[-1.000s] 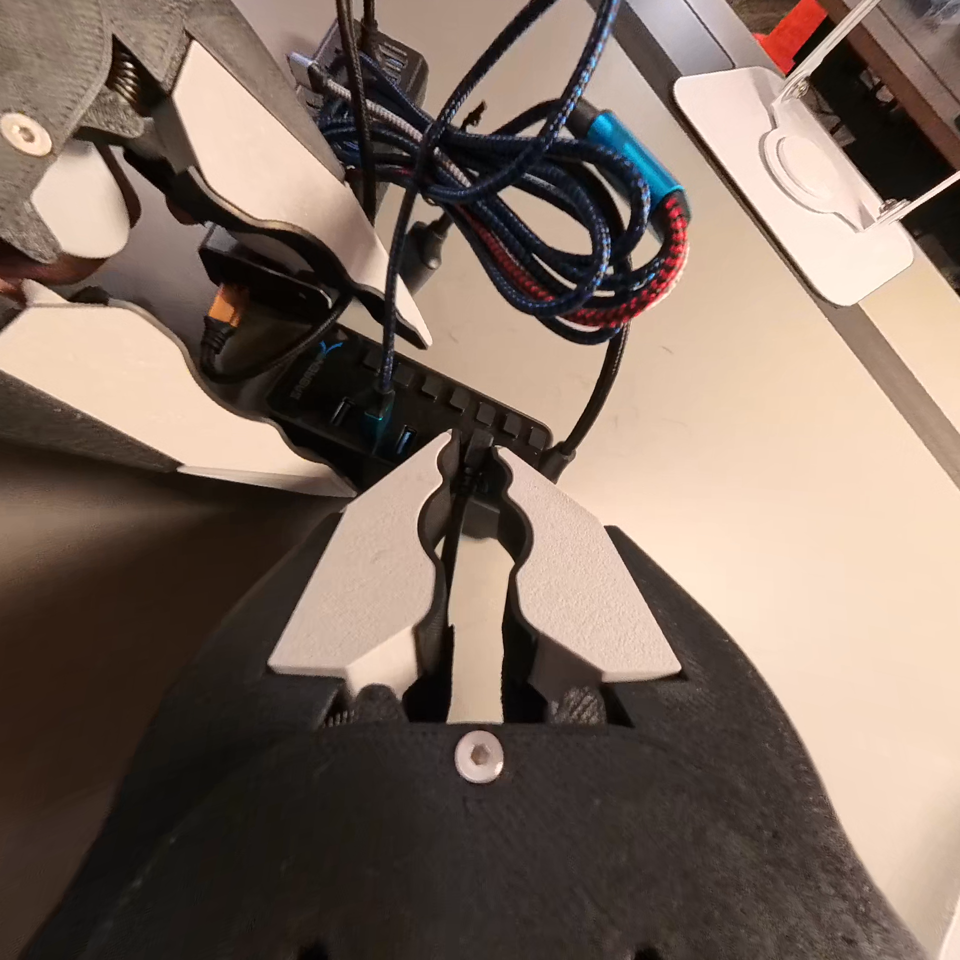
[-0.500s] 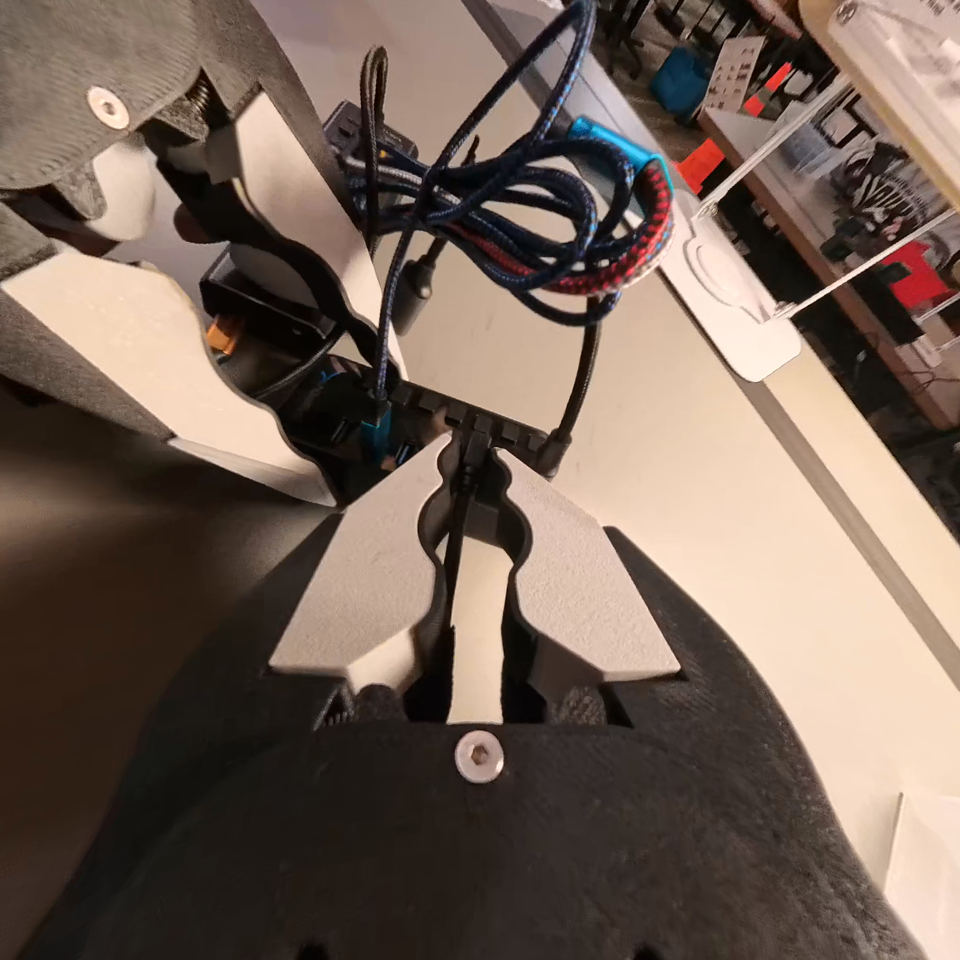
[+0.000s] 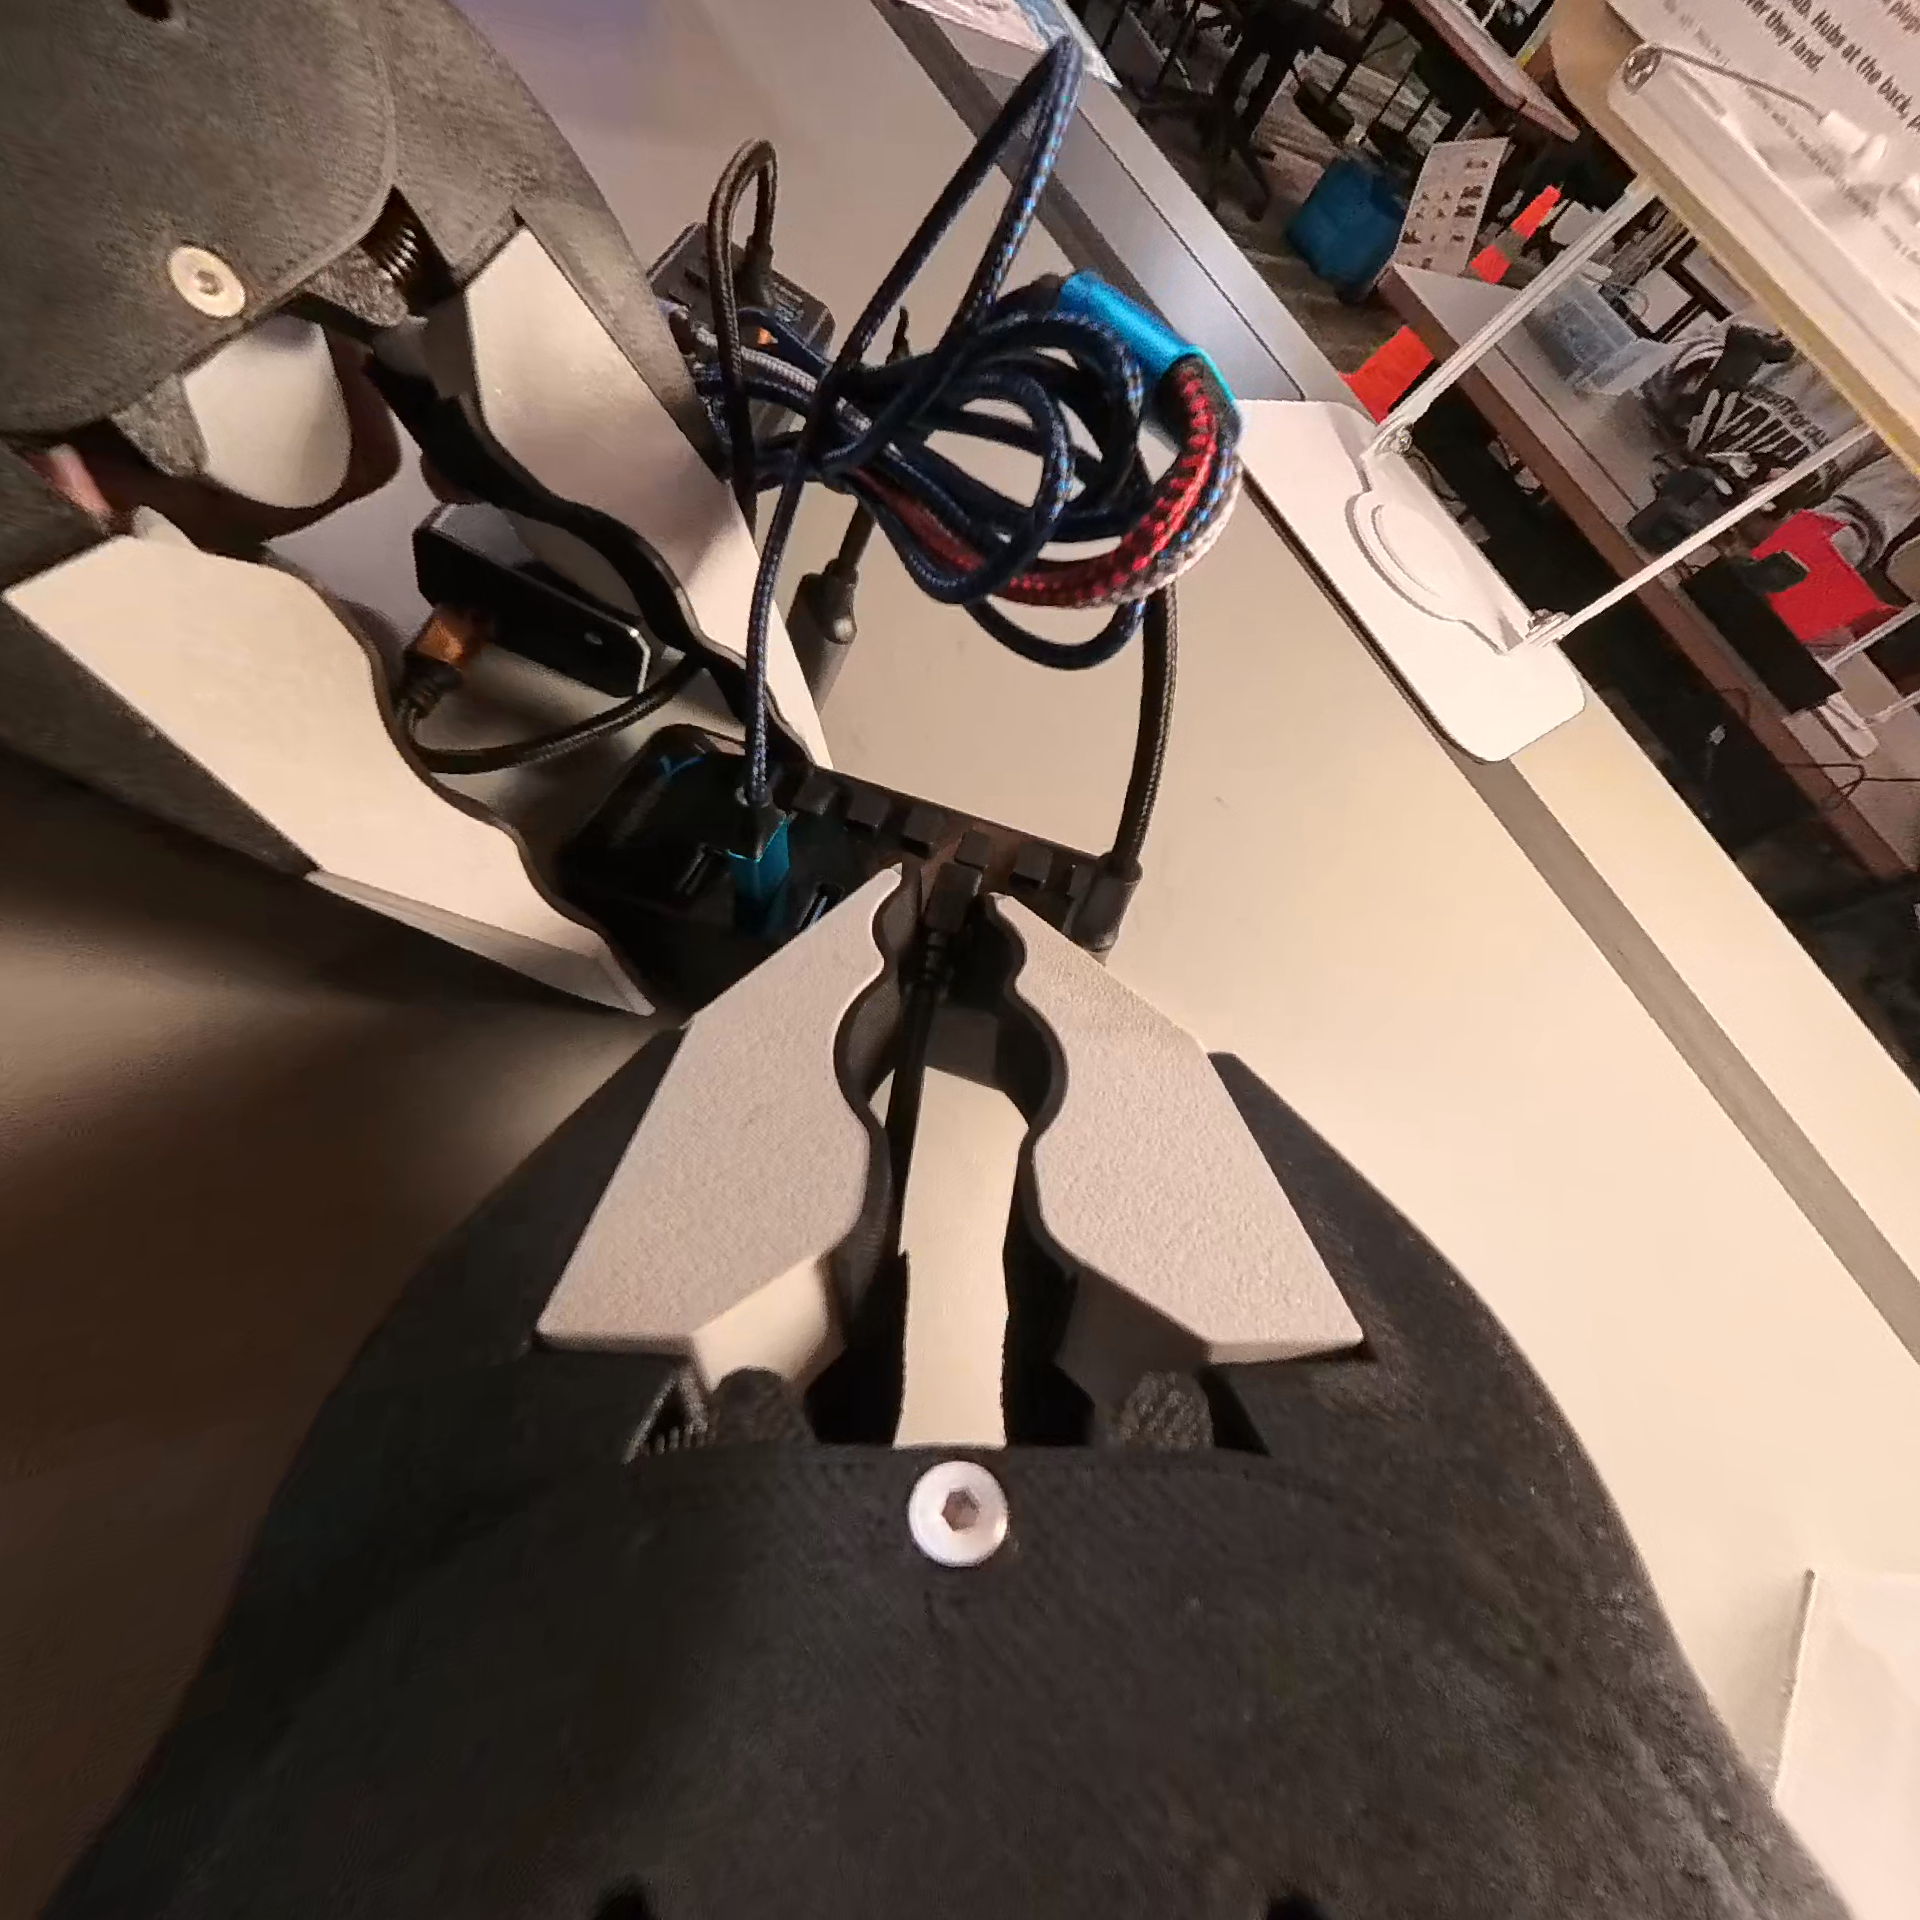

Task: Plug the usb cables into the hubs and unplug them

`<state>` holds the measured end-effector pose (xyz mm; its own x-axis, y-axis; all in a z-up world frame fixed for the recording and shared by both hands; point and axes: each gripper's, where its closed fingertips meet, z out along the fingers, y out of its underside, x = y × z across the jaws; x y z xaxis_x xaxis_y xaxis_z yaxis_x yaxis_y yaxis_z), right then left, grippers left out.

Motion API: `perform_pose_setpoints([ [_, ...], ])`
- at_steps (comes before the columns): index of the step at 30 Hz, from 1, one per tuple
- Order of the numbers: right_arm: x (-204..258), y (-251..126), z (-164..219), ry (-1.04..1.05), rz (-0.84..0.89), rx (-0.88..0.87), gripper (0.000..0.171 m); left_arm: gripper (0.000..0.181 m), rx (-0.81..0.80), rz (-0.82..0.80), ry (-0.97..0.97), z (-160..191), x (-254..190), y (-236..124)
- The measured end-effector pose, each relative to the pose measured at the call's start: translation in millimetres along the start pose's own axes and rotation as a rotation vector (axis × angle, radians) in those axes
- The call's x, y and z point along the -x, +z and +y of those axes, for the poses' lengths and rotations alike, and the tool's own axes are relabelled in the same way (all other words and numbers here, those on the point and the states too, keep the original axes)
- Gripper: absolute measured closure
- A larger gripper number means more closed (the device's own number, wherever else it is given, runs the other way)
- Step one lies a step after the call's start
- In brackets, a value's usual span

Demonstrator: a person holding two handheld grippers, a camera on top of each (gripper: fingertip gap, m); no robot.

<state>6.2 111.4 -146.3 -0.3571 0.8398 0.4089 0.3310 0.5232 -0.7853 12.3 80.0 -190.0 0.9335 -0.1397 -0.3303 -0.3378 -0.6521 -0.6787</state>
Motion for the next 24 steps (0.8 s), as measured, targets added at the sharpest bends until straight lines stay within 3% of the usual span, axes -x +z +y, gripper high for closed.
perform_pose_setpoints([
  [8,-1,1,1,0.093,-0.008,0.031,0.163,0.116,0.026,-0.015,0.007,1,0,1],
  [13,0,-3,-6,-0.043,0.039,0.003,0.163,0.117,0.018,-0.011,-0.02,0,1,-1],
  [19,-1,-5,-13,0.035,0.018,-0.07,0.163,0.117,-0.012,0.029,-0.072,-3,0,-2],
  [24,2,-9,-21,-0.083,0.057,-0.143,0.165,0.118,-0.031,0.033,-0.086,-4,1,-4],
])
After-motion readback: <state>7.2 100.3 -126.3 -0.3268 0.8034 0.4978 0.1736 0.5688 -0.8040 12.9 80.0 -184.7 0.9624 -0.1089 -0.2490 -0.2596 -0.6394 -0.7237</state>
